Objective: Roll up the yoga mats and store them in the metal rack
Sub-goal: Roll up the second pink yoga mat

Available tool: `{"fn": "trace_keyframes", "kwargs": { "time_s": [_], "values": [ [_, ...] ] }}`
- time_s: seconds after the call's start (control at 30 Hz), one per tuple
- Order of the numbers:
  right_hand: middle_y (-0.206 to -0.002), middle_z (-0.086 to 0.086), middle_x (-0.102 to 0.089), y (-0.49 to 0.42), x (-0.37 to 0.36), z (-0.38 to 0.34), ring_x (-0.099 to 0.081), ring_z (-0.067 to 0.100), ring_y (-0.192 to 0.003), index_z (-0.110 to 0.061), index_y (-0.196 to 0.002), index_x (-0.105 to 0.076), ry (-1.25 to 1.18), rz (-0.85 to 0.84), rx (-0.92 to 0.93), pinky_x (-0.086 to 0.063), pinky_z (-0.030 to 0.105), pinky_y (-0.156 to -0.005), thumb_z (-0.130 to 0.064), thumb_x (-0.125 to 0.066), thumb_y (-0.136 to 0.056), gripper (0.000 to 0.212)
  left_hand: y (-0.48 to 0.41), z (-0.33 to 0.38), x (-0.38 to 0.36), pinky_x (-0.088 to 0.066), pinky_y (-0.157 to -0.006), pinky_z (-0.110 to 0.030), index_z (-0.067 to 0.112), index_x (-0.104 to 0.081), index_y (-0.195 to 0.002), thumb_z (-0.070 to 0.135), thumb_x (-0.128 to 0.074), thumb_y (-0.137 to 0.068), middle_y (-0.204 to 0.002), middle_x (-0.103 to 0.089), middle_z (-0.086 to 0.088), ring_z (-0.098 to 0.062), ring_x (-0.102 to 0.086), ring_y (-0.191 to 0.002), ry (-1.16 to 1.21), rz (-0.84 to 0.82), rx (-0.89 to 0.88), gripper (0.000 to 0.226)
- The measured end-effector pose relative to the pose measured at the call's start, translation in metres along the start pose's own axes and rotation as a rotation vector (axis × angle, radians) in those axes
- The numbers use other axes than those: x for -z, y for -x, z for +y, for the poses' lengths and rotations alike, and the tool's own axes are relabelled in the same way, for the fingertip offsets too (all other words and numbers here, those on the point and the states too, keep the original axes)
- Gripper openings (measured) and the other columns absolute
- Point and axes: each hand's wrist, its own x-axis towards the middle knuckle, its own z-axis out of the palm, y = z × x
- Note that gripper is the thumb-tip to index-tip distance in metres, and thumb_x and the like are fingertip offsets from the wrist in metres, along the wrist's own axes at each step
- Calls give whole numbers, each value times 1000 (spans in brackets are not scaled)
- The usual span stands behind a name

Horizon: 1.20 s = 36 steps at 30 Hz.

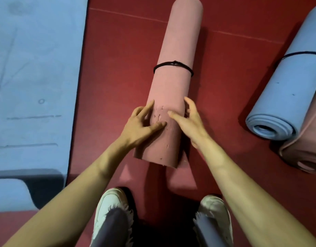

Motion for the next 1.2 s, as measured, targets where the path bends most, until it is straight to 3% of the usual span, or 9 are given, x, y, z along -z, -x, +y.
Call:
{"fn": "trace_keyframes", "kwargs": {
  "time_s": [0.17, 0.27, 0.33, 0.43, 0.63, 0.77, 0.93, 1.03, 1.2],
  "values": [
    [-137, -5, -43, 4, 14, 2, -47, 16, -120, -49, -132, -36, -124, -24, -86, -43, 39, -93, -42, -79, -54, 89, -3, 4, -7, -29, -104, -21, 40, -25, -147, 69, -73, -43, -131, -30, 5, -10, -36, -121, 20, -98, -52, 118],
    [-136, -5, -43, 8, 24, 9, -46, 13, -120, -45, -135, -35, -127, 7, -93, -43, 34, -98, -36, -84, -56, 93, 2, 8, -20, -26, -108, -22, 46, -22, -145, 54, -89, -49, -138, -18, 4, -9, -28, -124, 46, -125, -51, 118],
    [-135, -11, -42, 10, 31, 11, -44, 10, -117, -44, -140, -28, -150, -54, -166, -38, 32, -87, -37, -83, -61, 96, 2, 8, -24, -26, -107, -22, 47, -24, -145, 43, -88, -52, -142, -15, 4, -5, -26, -124, 89, -134, -30, 113],
    [-134, -12, -42, 10, 35, 10, -39, 8, -108, -40, -145, -20, -175, -144, -230, -30, 32, -79, -29, -79, -71, 96, -1, 4, -24, -30, -109, -26, 48, -28, -145, 52, -90, -45, -139, -30, 14, 1, -31, -126, 187, -137, -26, 118],
    [-137, -10, -43, 12, 65, 20, -47, 9, -118, -41, -143, -31, -241, -4, -186, -34, 20, -68, -23, -82, -66, 93, -11, 24, -55, -33, -107, -22, 38, -32, -146, 37, -90, -52, -146, -32, 18, 3, -30, -131, 305, -178, -70, 111],
    [-132, -3, -53, -9, 120, 21, -57, 16, -113, -38, -140, -37, -296, 176, -156, -51, 34, -87, -27, -82, -56, 95, -52, 67, -96, -32, -113, -29, 30, -41, -142, 27, -89, -61, -146, -37, 9, -1, -35, -132, 315, -222, -178, 94],
    [-133, 9, -55, -43, 174, 1, -56, 21, -115, -13, -136, -47, -93, 355, -17, -46, 39, -100, -10, -69, -78, 62, -102, 134, -127, -18, -116, -26, 26, -39, -145, 40, -73, -82, -157, -20, -4, -15, -21, -143, 28, -357, -262, 73],
    [-132, 8, -55, -32, 177, -1, -53, 21, -119, -12, -130, -56, 132, 289, 31, -41, 37, -105, -13, -71, -78, 54, -89, 128, -117, -23, -113, -24, 22, -41, -144, 38, -73, -81, -150, -30, -3, -15, -29, -139, -82, -377, -291, 72],
    [-145, 5, -36, 8, 167, 12, -38, 19, -131, -21, -139, -45, 357, 165, 129, -29, 30, -111, -15, -72, -78, 68, -53, 80, -106, -46, -101, -35, 27, -51, -137, 39, -86, -64, -129, -59, 2, -8, -55, -118, 138, -302, -110, 82]
  ]
}}
